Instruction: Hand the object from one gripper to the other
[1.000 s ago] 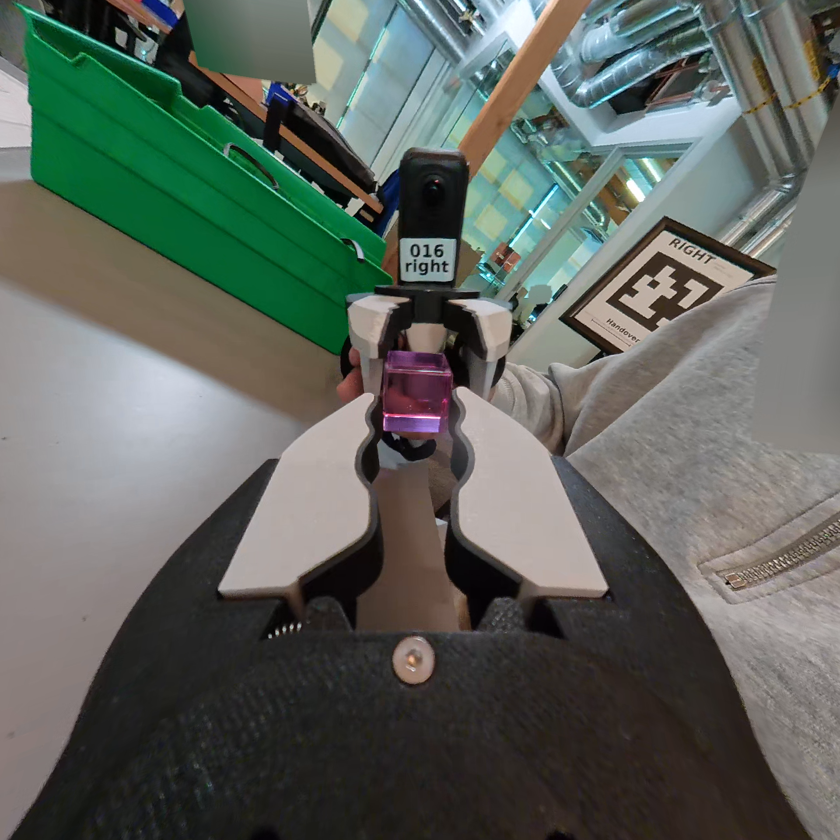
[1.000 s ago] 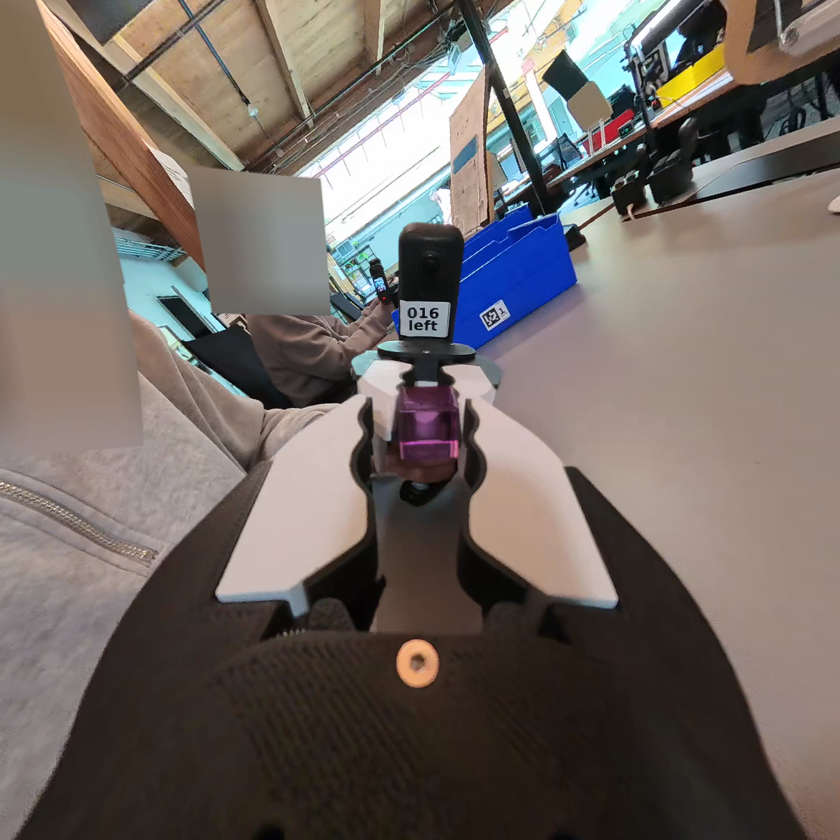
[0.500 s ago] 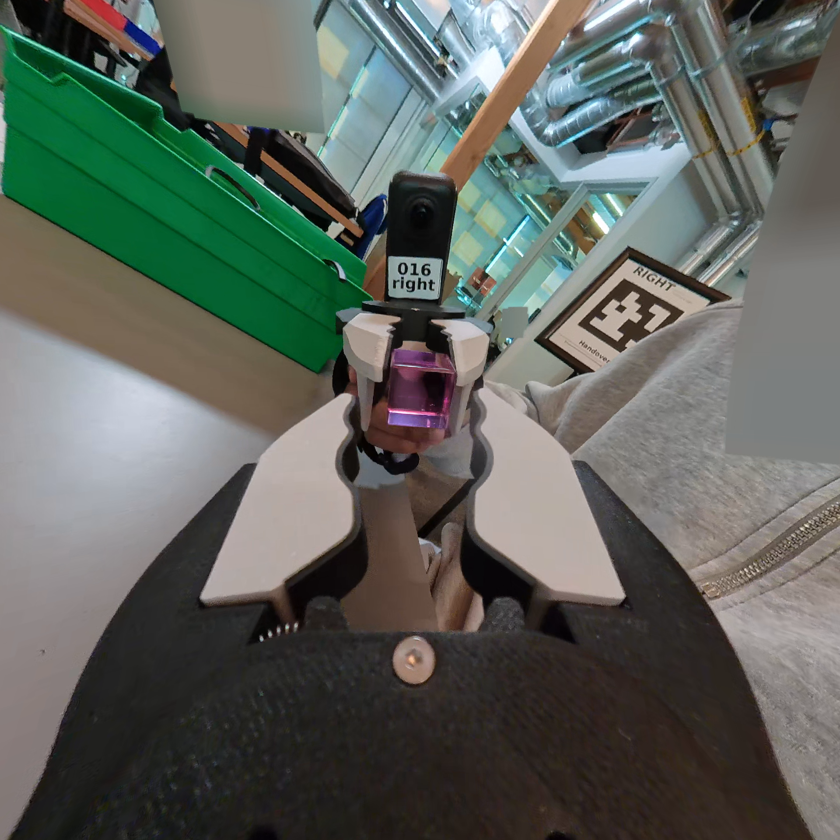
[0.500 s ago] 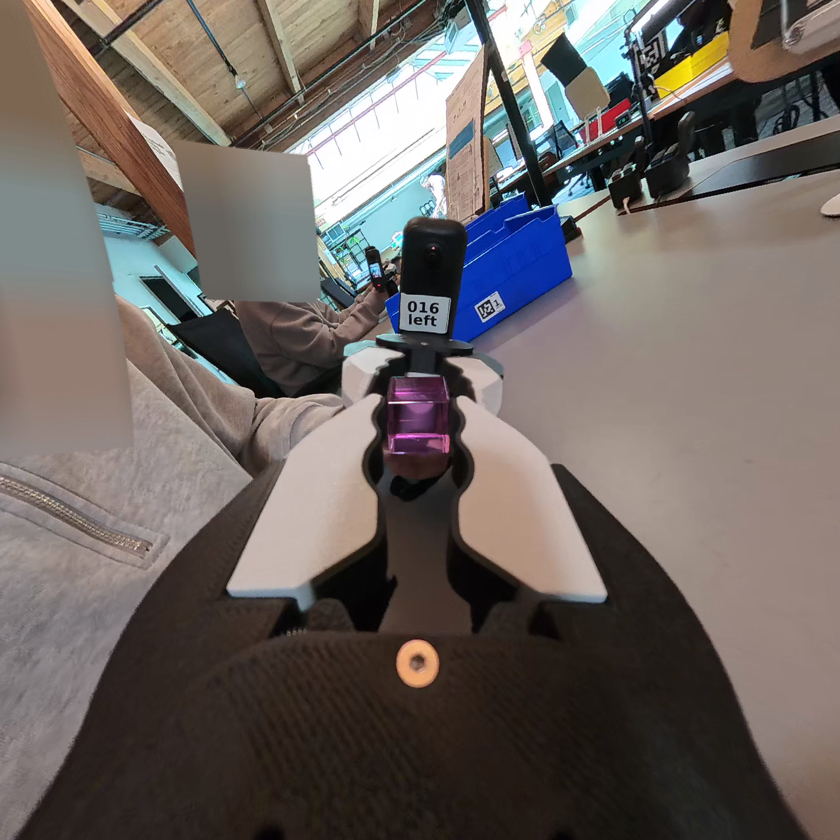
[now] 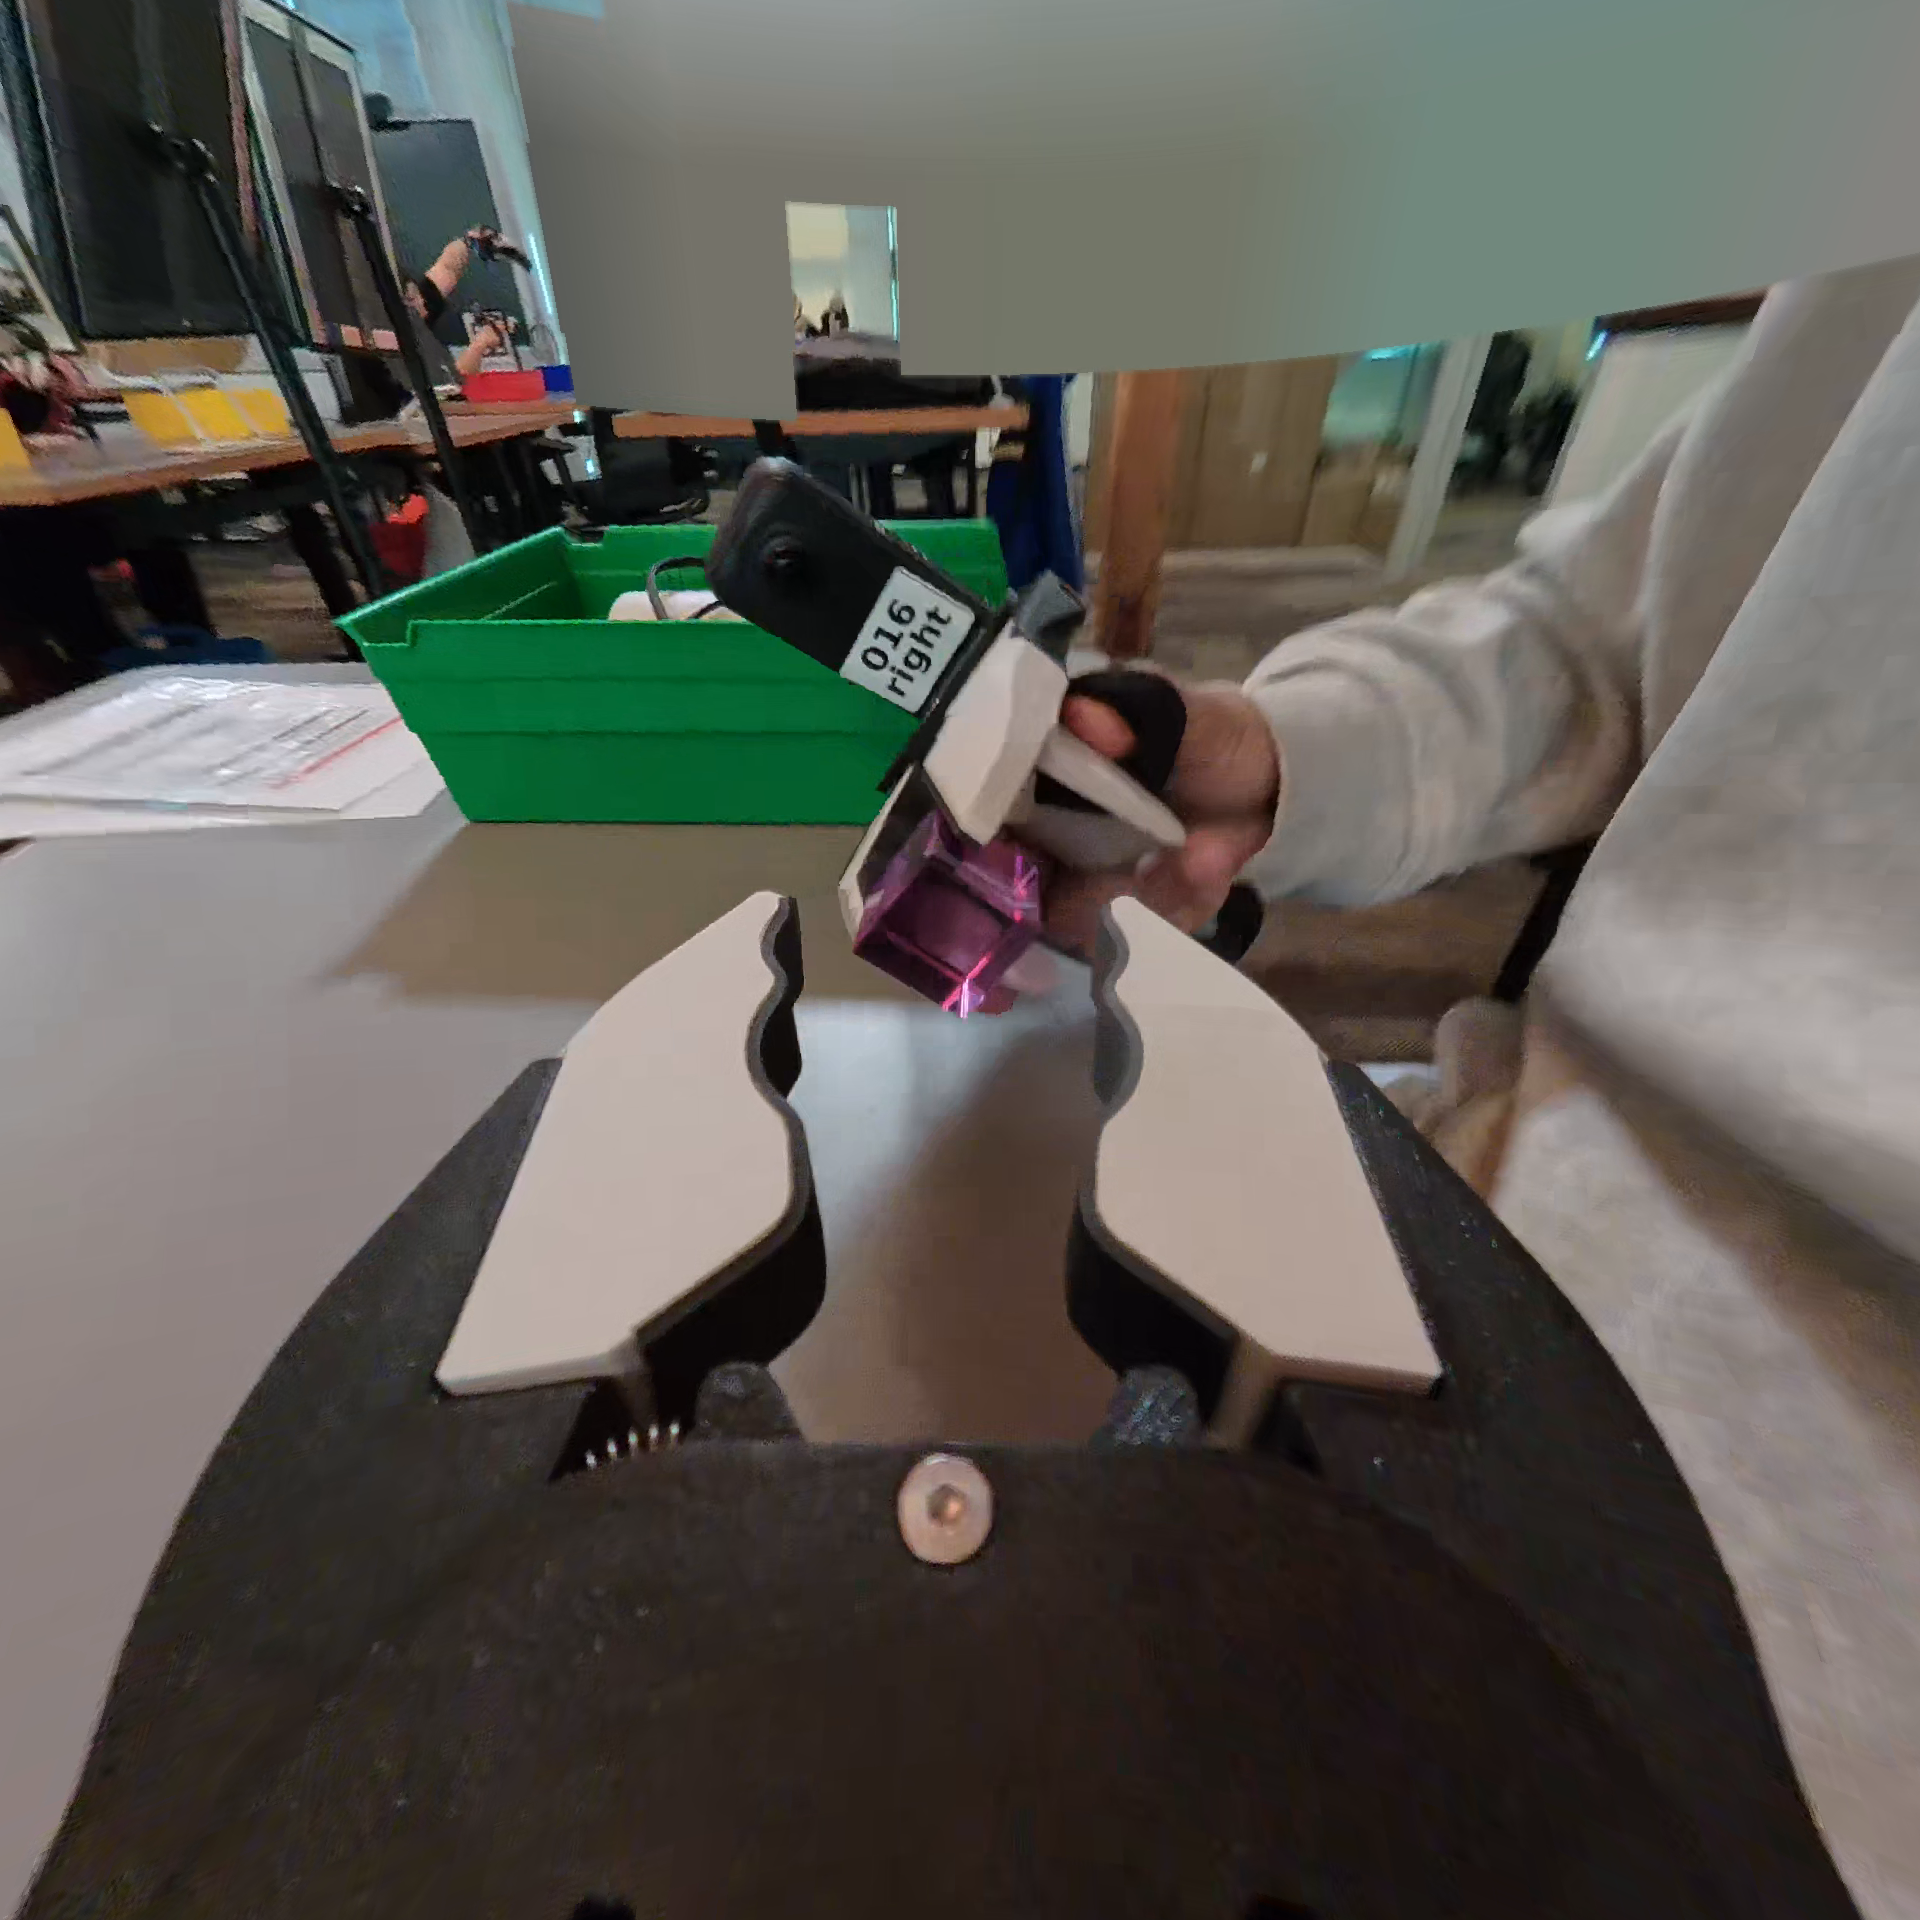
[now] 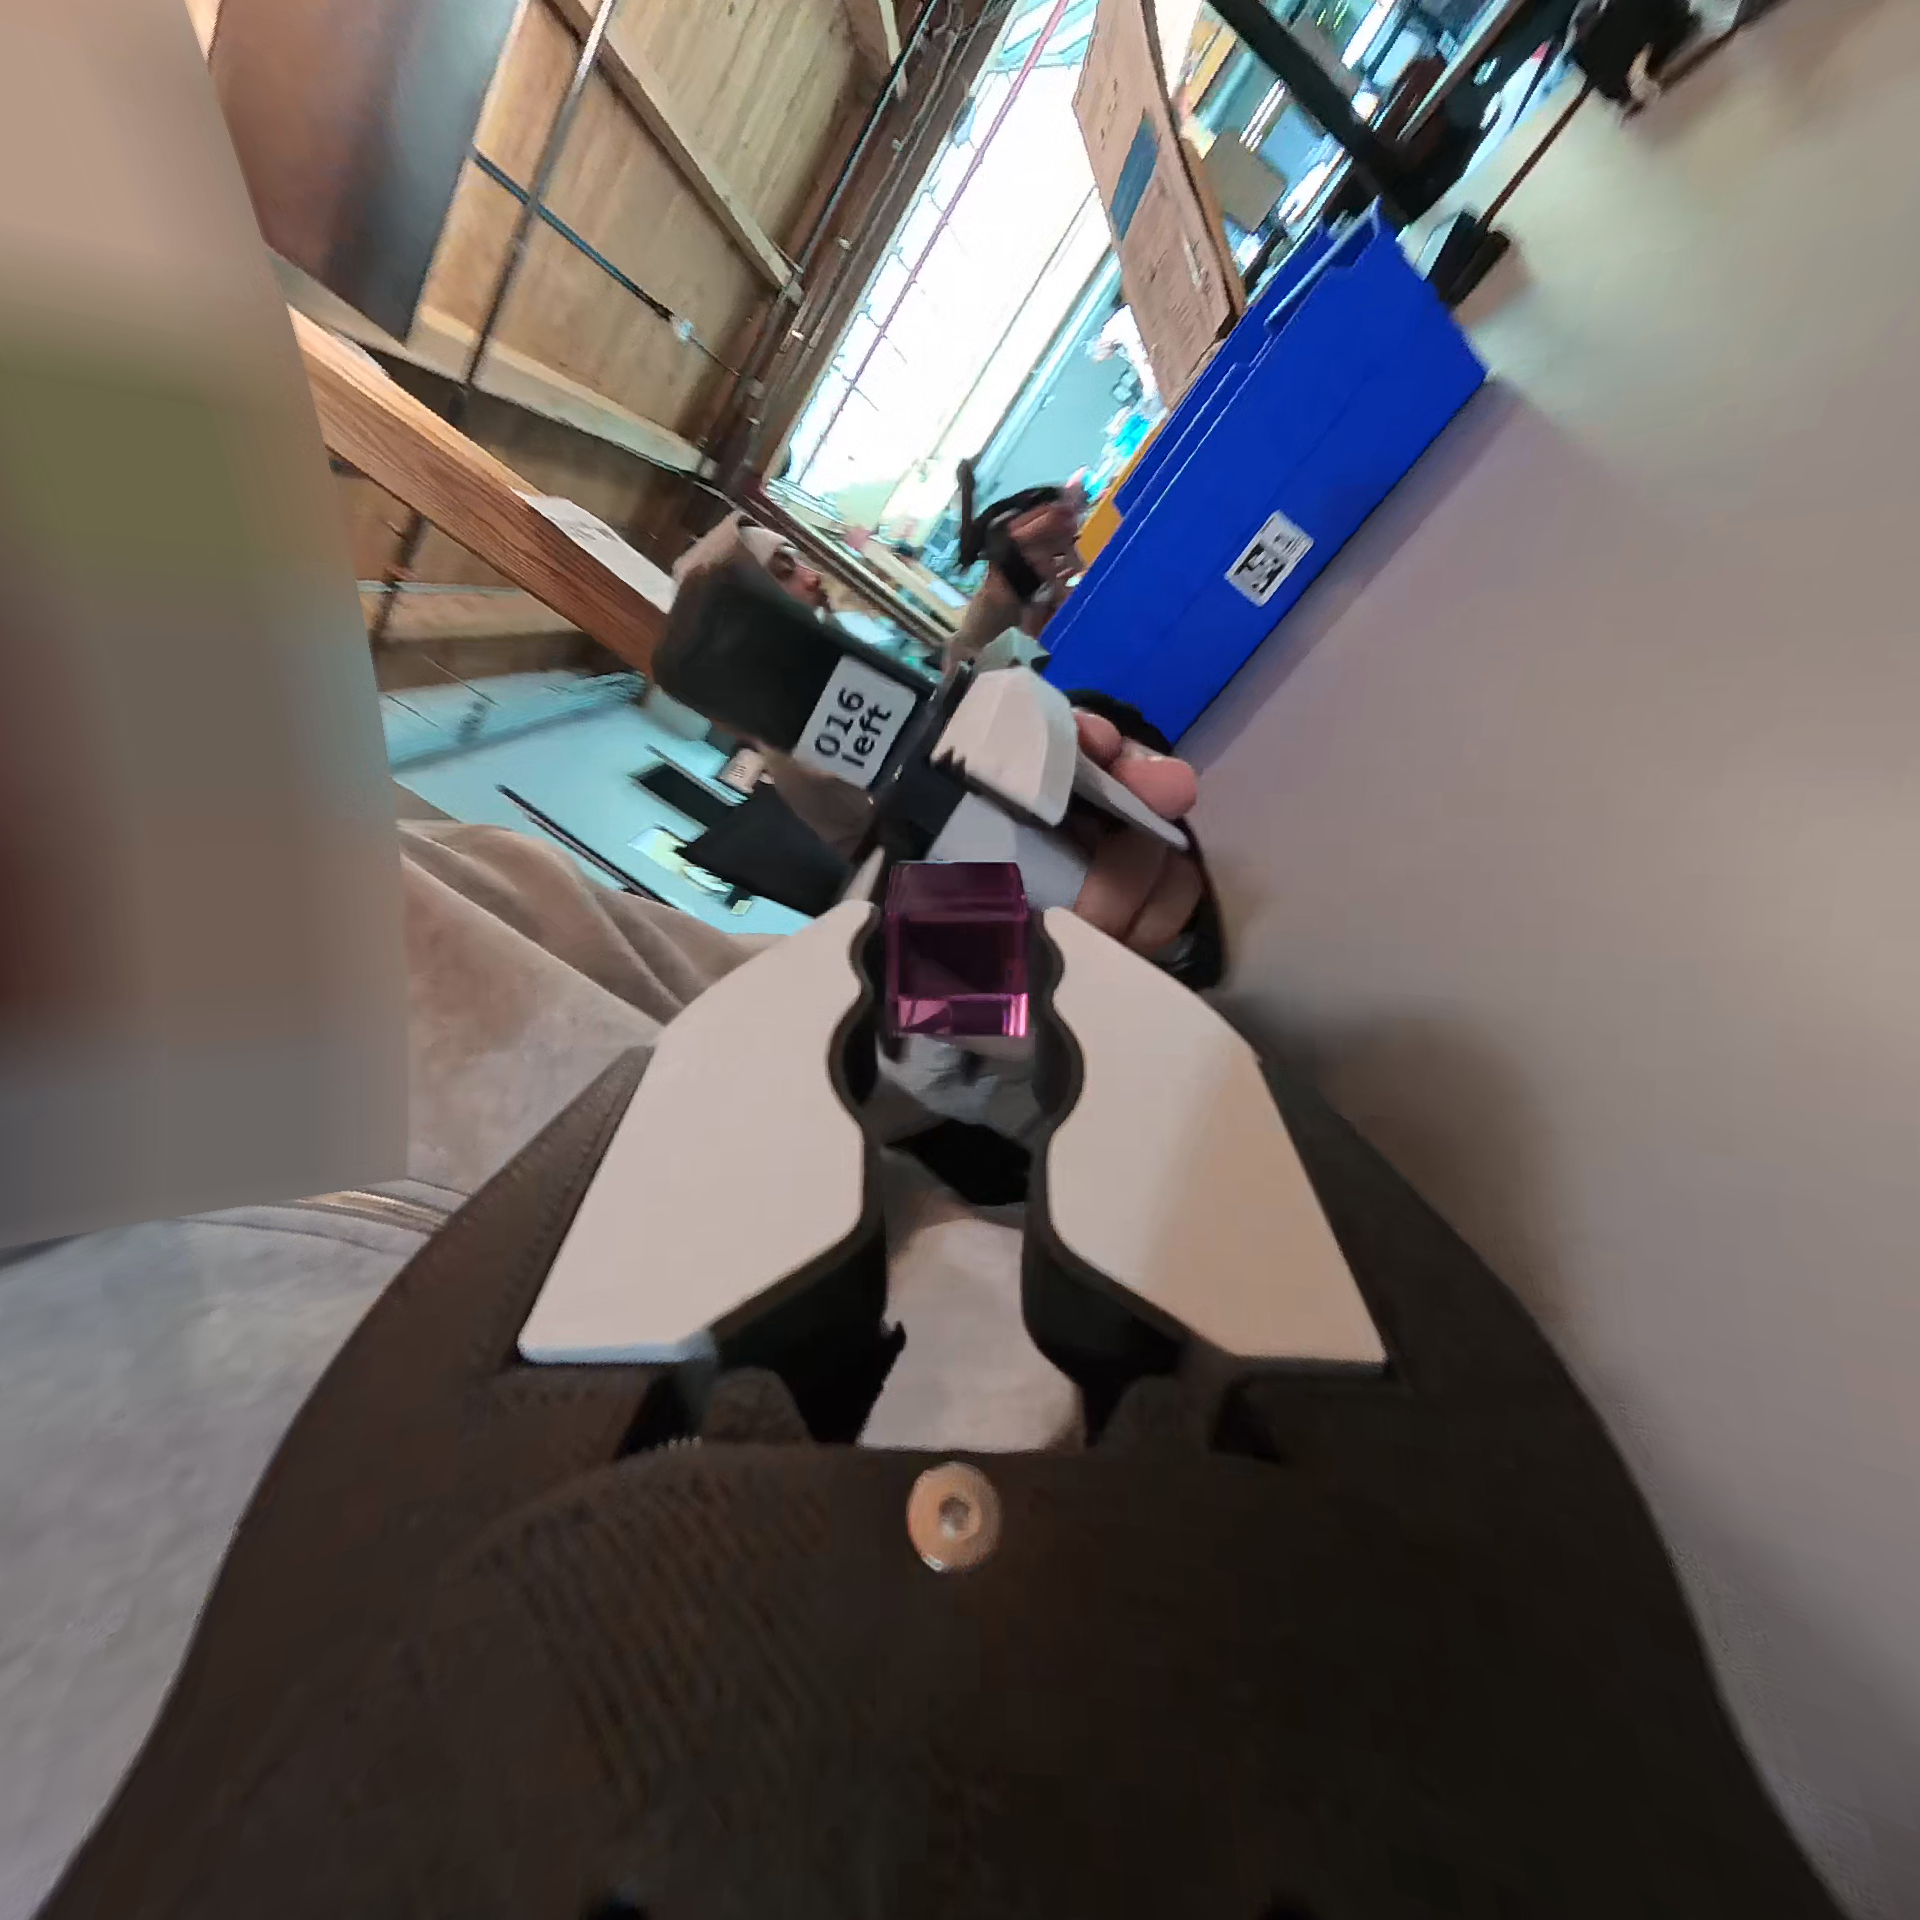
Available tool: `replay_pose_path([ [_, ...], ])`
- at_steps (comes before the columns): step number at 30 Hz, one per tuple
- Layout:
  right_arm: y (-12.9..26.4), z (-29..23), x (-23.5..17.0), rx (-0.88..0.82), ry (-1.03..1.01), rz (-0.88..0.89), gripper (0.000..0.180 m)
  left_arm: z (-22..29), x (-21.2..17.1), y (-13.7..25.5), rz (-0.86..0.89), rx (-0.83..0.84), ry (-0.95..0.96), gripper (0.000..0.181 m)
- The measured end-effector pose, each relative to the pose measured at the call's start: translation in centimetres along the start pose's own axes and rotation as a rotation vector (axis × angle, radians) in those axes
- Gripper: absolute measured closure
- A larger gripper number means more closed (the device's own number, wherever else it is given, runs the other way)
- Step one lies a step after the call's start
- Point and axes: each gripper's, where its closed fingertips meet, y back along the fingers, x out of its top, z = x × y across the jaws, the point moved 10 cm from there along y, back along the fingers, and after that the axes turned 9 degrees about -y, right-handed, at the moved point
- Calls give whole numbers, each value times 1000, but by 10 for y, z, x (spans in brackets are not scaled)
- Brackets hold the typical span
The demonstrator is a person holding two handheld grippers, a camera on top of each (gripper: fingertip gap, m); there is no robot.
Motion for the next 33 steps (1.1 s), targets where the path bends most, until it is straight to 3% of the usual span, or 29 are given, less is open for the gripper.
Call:
replay_pose_path([
  [7, -3, 14, -5, 125, -256, -52, 153, 8, -3, -6, -77, 27, -140, 144],
  [8, -2, 16, -6, 140, -278, -46, 154, 10, -2, -6, -73, 24, -149, 152],
  [12, -3, 16, -5, 138, -273, -42, 152, 10, -1, -5, -78, 28, -154, 153],
  [19, 4, 13, 3, 69, -94, 143, 112, 1, -3, -4, -82, 6, 23, 155],
  [24, 2, -1, 5, 36, 161, 179, 117, -6, -7, -3, -14, -65, 264, 154],
  [29, -1, -19, 0, -115, 522, 115, 137, -15, -10, 1, 70, -119, 464, 155],
  [33, -4, -20, -2, -136, 554, 87, 139, -19, -12, 4, 124, -139, 541, 155],
])
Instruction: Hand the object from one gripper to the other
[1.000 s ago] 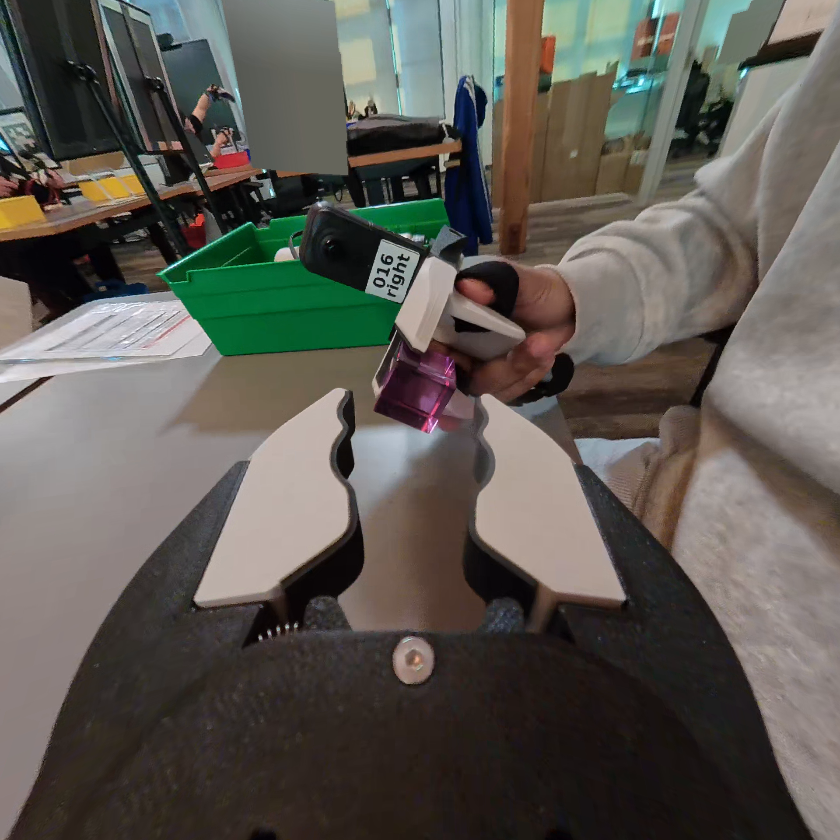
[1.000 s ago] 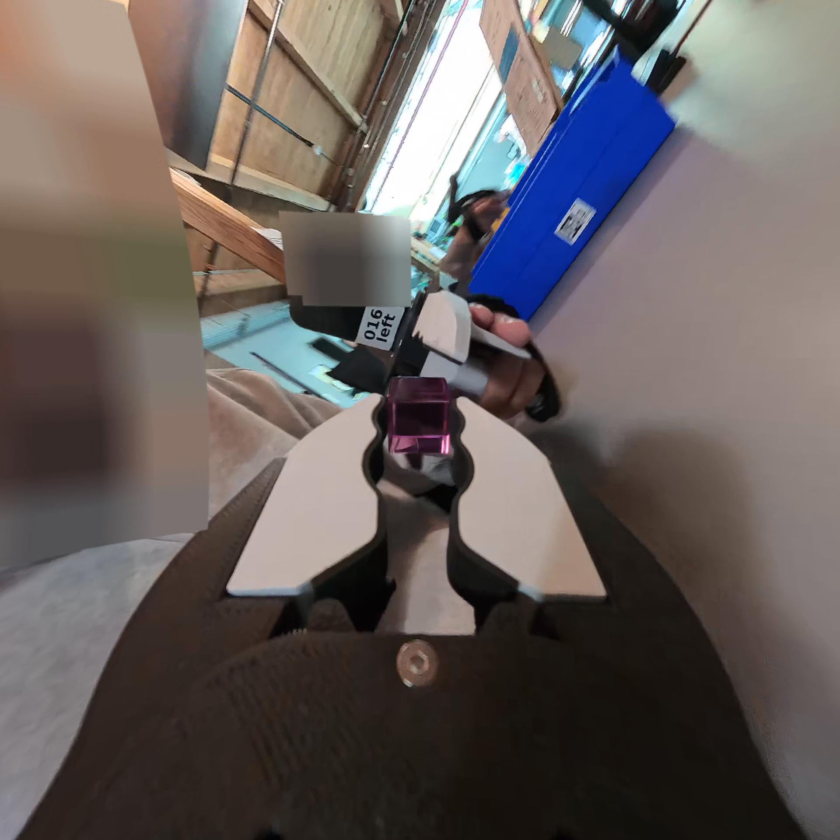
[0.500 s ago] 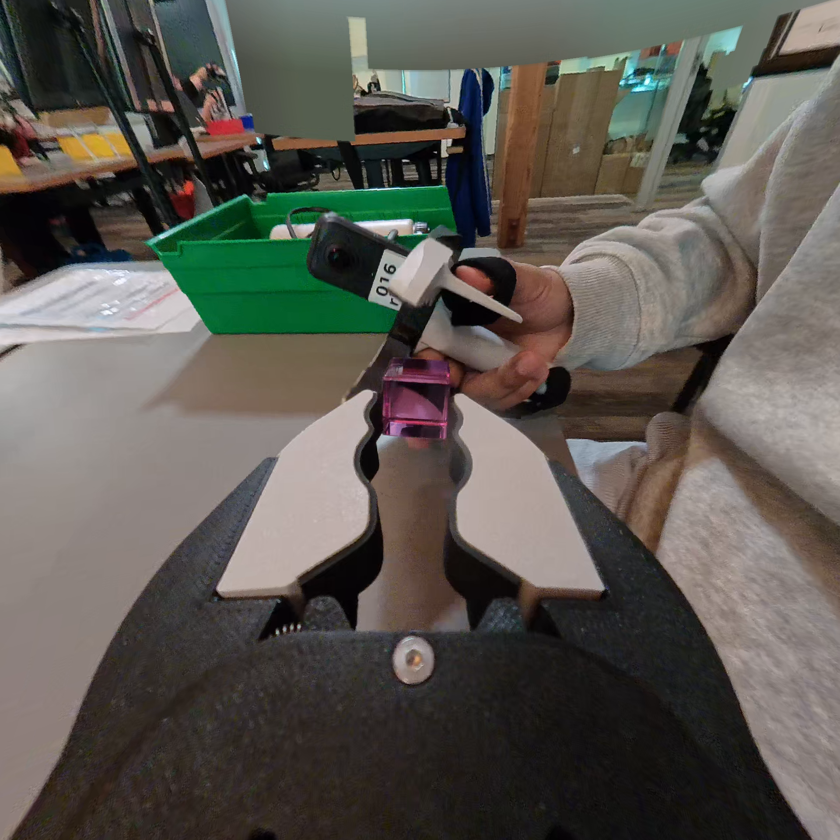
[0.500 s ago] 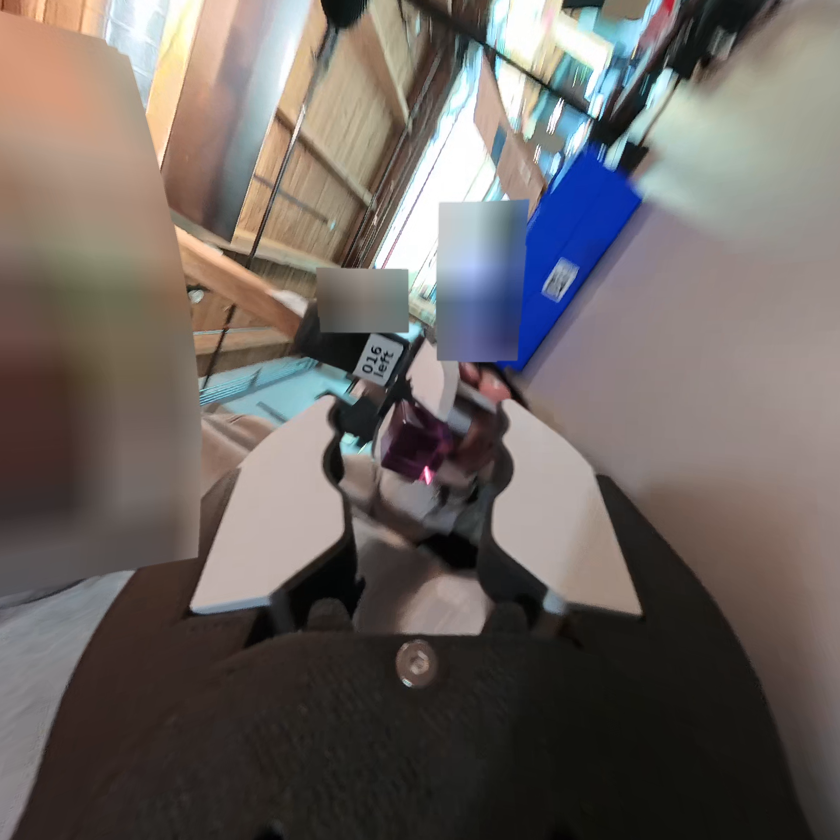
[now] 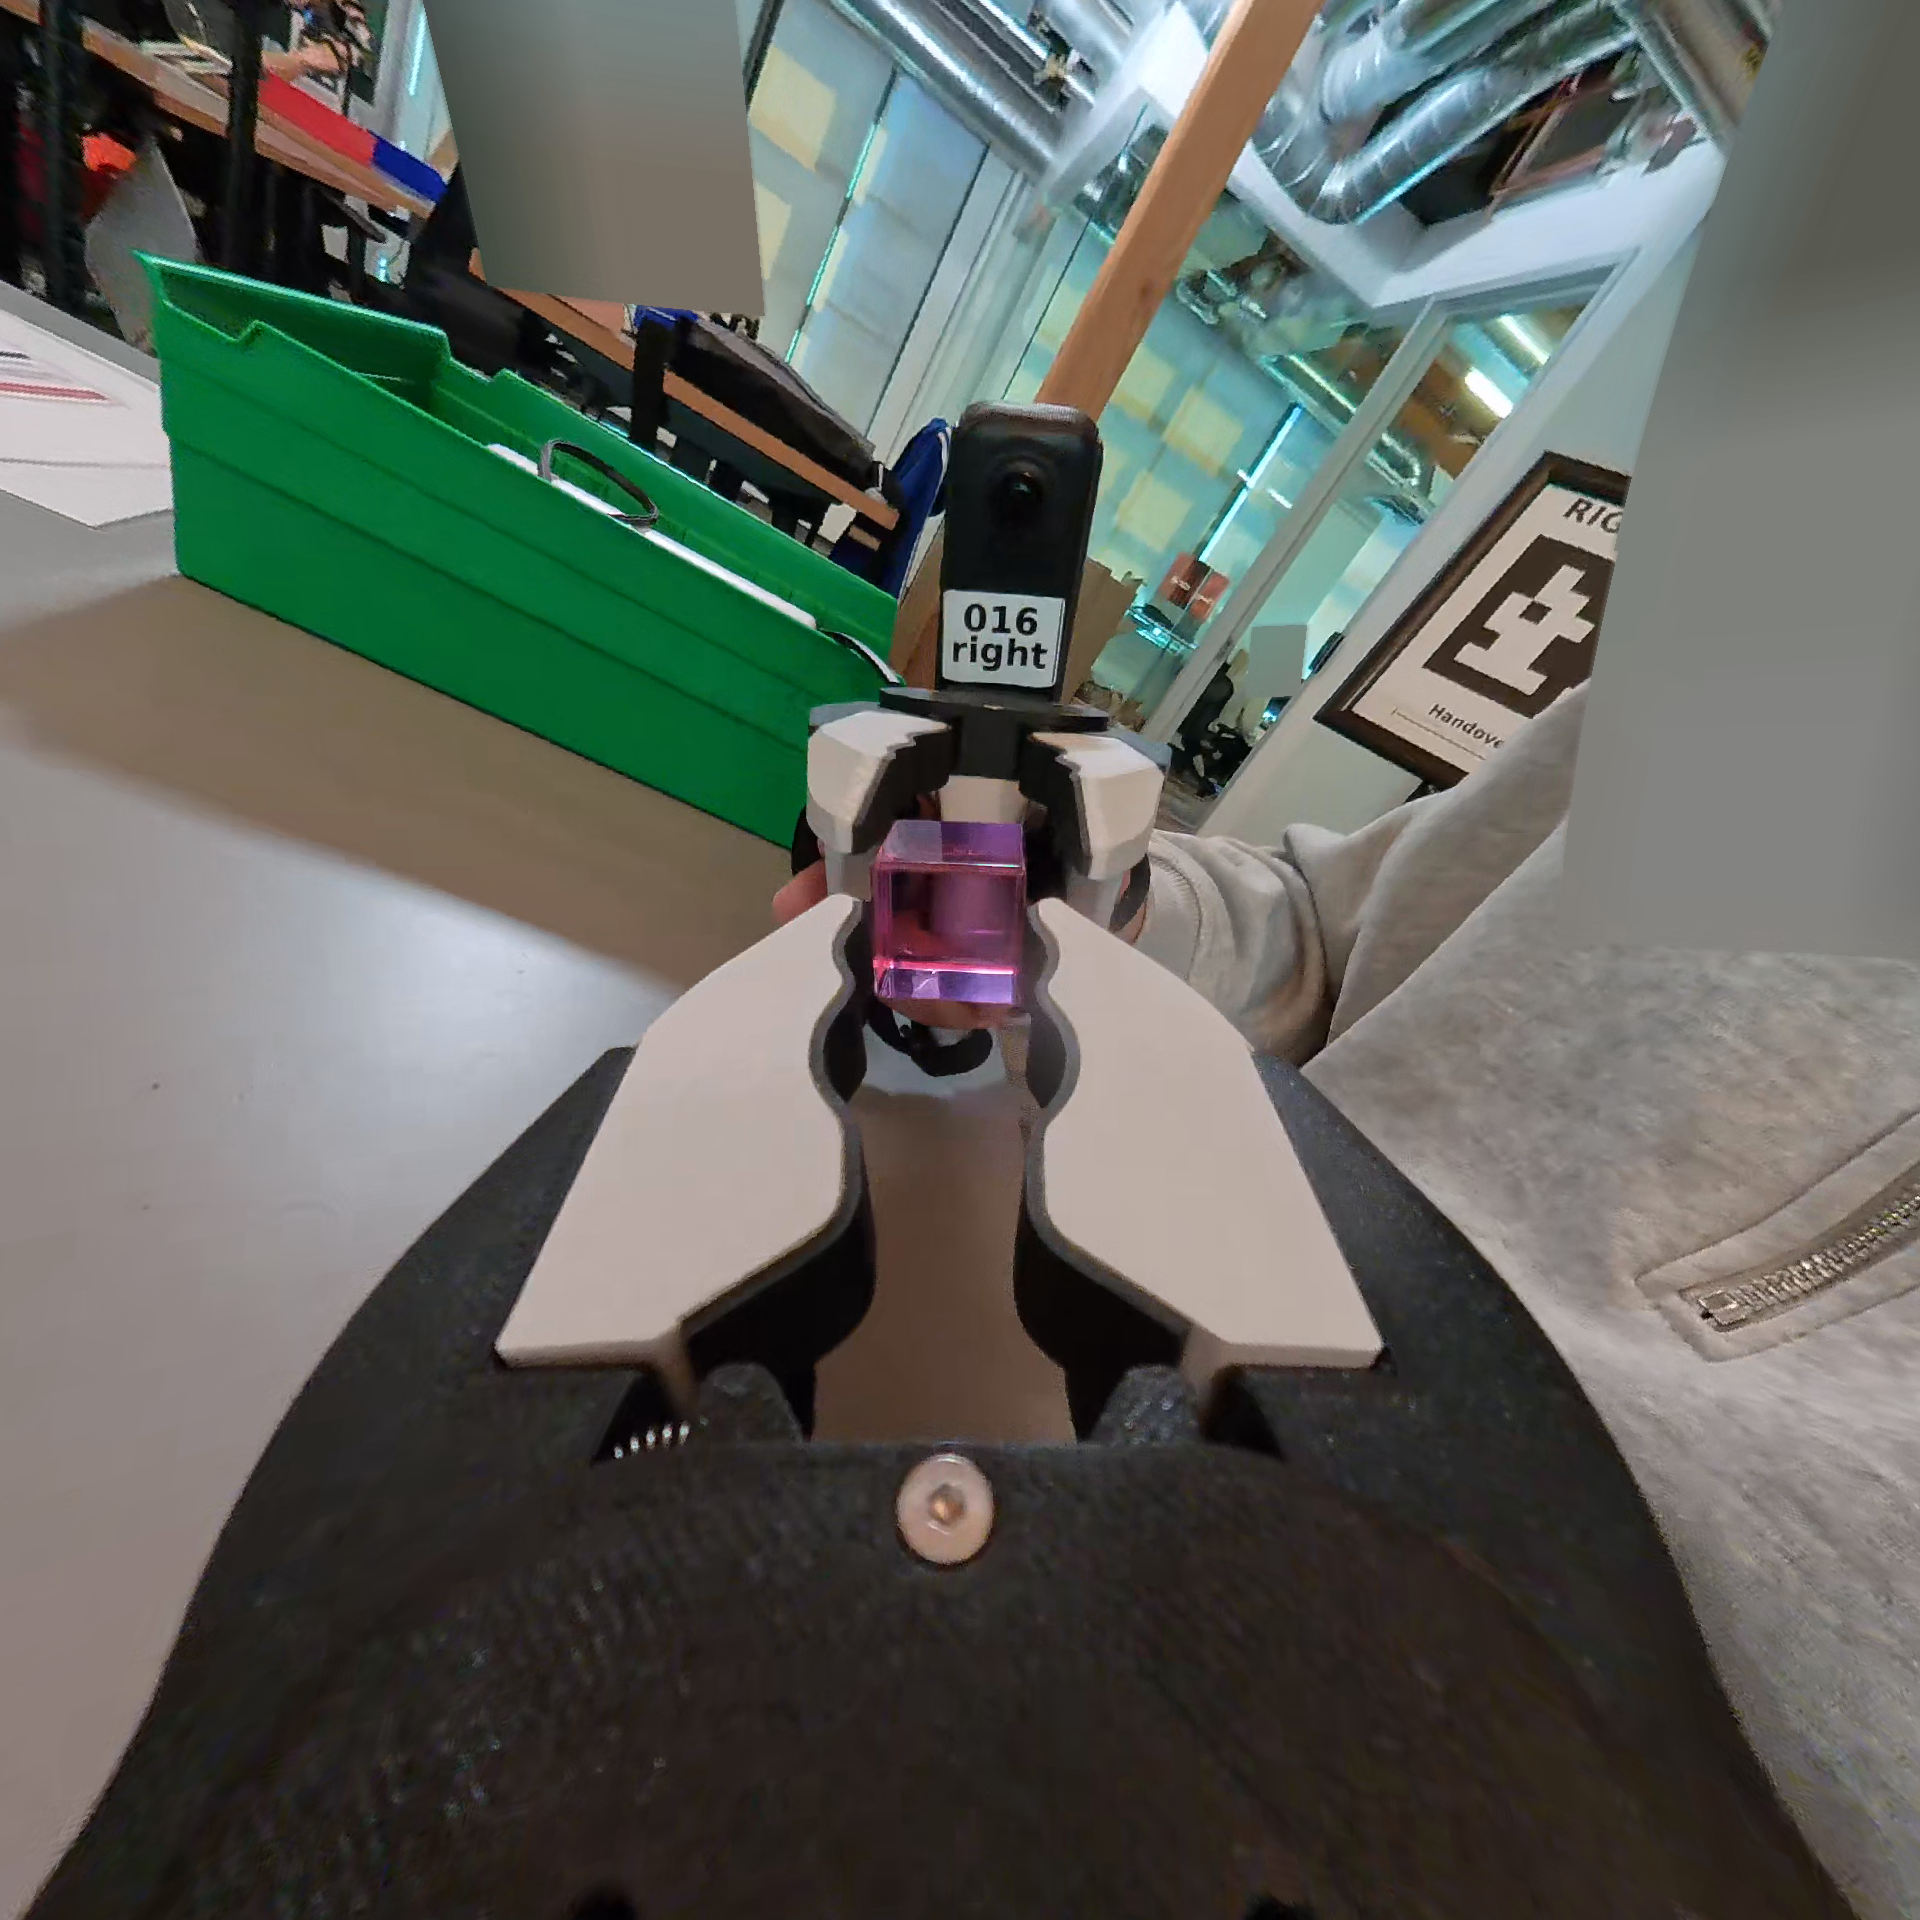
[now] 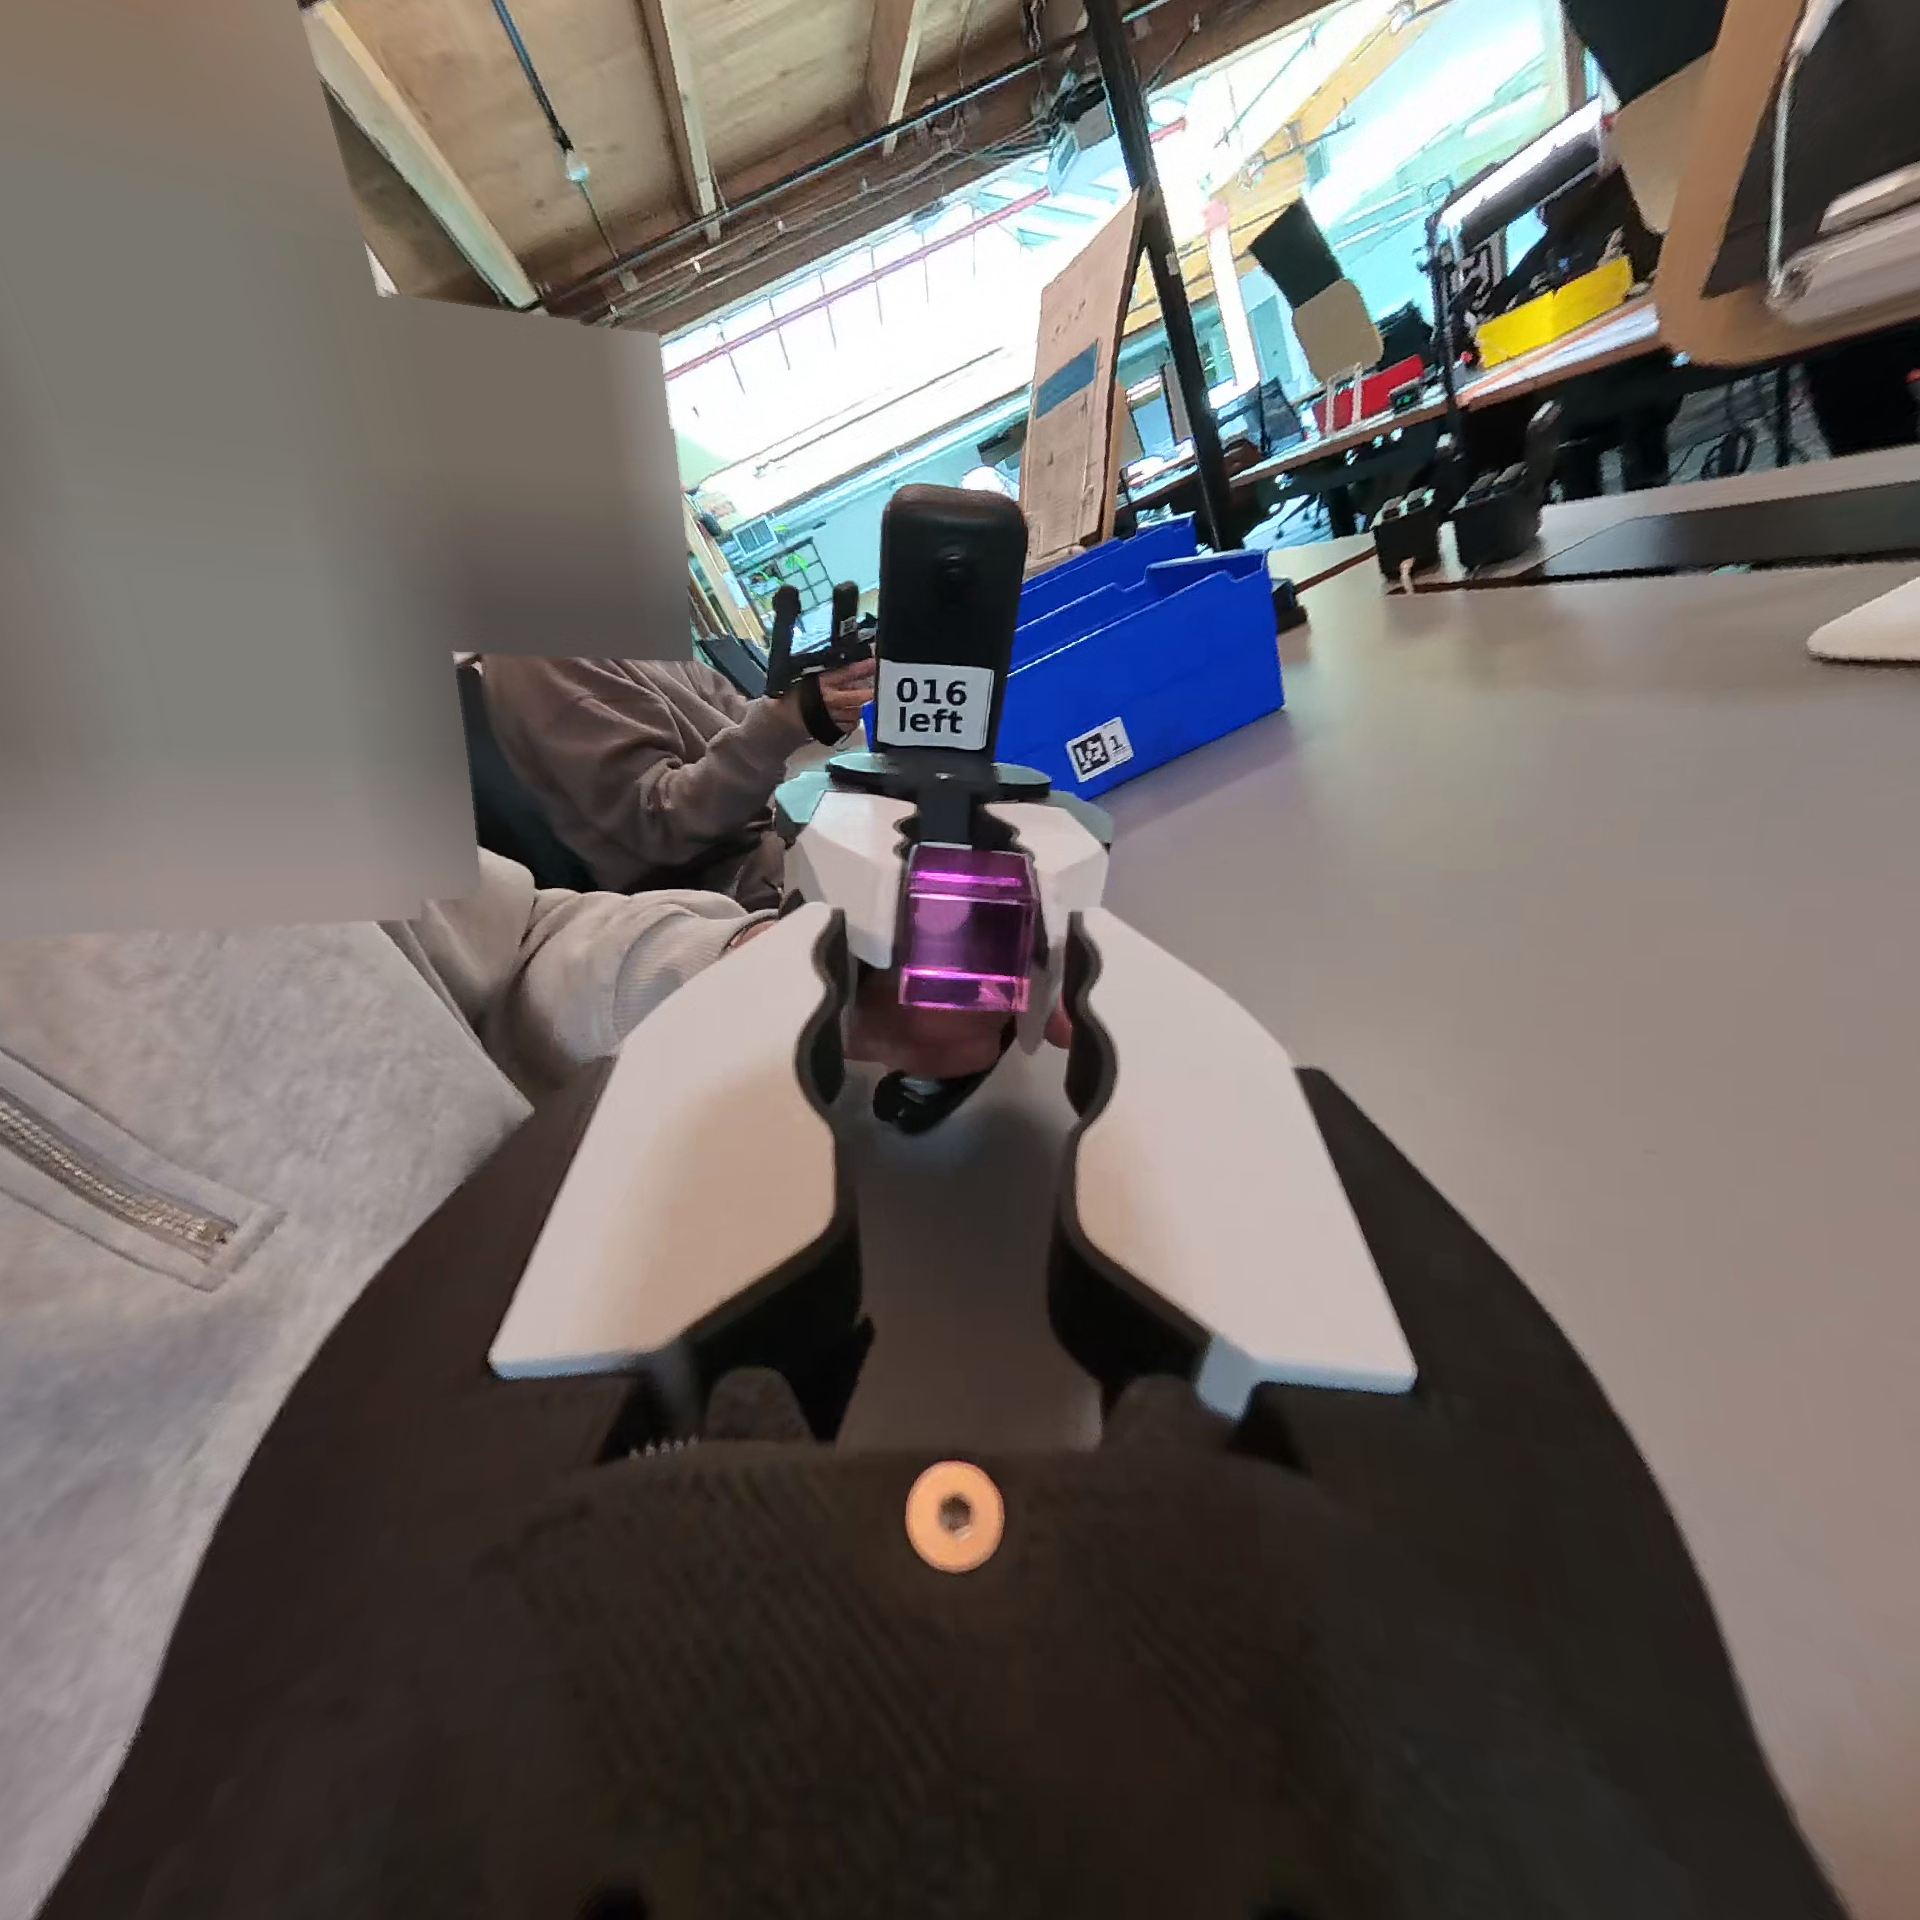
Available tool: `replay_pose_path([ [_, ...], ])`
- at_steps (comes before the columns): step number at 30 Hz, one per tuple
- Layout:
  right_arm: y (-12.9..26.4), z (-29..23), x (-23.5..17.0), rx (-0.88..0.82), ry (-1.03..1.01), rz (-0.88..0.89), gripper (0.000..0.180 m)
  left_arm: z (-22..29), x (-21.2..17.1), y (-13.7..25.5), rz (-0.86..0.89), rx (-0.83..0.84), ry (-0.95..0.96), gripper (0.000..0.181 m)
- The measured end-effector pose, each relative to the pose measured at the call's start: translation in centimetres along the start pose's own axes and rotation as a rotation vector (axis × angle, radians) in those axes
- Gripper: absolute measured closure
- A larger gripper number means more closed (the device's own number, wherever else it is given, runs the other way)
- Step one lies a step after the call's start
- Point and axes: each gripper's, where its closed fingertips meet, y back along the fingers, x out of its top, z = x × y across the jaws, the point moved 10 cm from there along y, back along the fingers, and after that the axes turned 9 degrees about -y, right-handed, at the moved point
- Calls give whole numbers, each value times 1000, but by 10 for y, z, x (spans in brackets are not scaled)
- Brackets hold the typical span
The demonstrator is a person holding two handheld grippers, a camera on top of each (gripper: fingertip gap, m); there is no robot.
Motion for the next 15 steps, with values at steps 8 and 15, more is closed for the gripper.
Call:
replay_pose_path([
  [8, -2, 2, -3, 12, -29, -45, 148, 3, -3, -6, -35, -20, -5, 155],
  [15, -1, -4, 1, -2, -12, -61, 153, 5, -3, -7, -24, -21, -39, 154],
])
